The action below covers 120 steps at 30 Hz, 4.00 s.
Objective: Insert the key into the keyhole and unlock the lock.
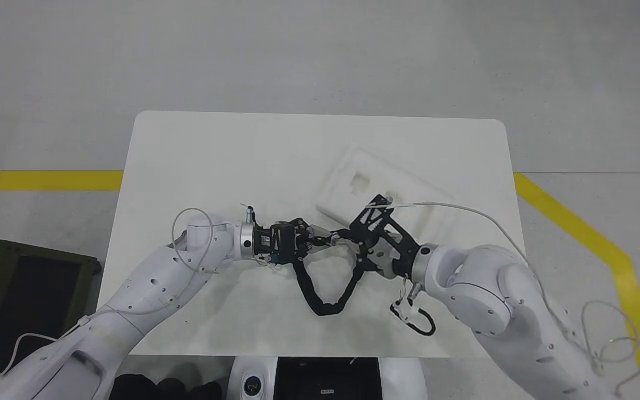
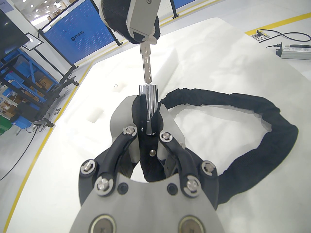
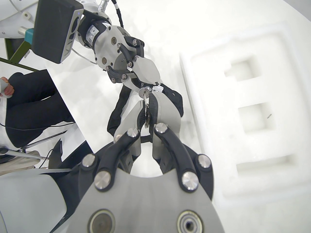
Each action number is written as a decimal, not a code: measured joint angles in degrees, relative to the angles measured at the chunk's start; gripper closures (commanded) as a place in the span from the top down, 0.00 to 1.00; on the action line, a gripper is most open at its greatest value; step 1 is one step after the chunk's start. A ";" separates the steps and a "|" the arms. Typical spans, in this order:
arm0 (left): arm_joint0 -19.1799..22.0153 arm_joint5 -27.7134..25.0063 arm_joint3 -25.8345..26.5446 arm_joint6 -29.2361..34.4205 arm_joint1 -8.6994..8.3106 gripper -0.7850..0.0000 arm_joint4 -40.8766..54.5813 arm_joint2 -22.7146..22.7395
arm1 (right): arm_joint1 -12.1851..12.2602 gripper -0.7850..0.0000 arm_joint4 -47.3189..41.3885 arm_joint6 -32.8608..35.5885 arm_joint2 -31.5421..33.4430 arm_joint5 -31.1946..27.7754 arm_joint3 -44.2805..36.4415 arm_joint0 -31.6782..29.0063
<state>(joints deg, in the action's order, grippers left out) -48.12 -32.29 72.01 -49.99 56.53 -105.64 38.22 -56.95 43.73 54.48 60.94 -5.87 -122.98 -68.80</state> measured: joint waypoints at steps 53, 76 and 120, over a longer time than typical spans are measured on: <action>0.00 0.00 0.00 -0.01 0.00 0.00 0.01 0.00 | -2.00 0.00 0.20 0.43 -3.22 0.70 4.31 4.28; 0.00 0.00 0.00 0.00 0.00 0.00 0.00 0.00 | -3.02 0.44 0.14 -0.96 -4.70 0.06 7.07 5.44; 1.05 -12.98 -3.54 -9.03 2.68 0.00 9.66 -3.12 | -1.13 0.00 -8.10 -43.53 11.90 -43.35 14.79 -10.03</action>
<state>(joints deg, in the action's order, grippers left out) -47.07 -45.27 68.47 -59.02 59.21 -95.98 35.10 -58.08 35.63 10.95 72.84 -49.22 -108.19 -78.83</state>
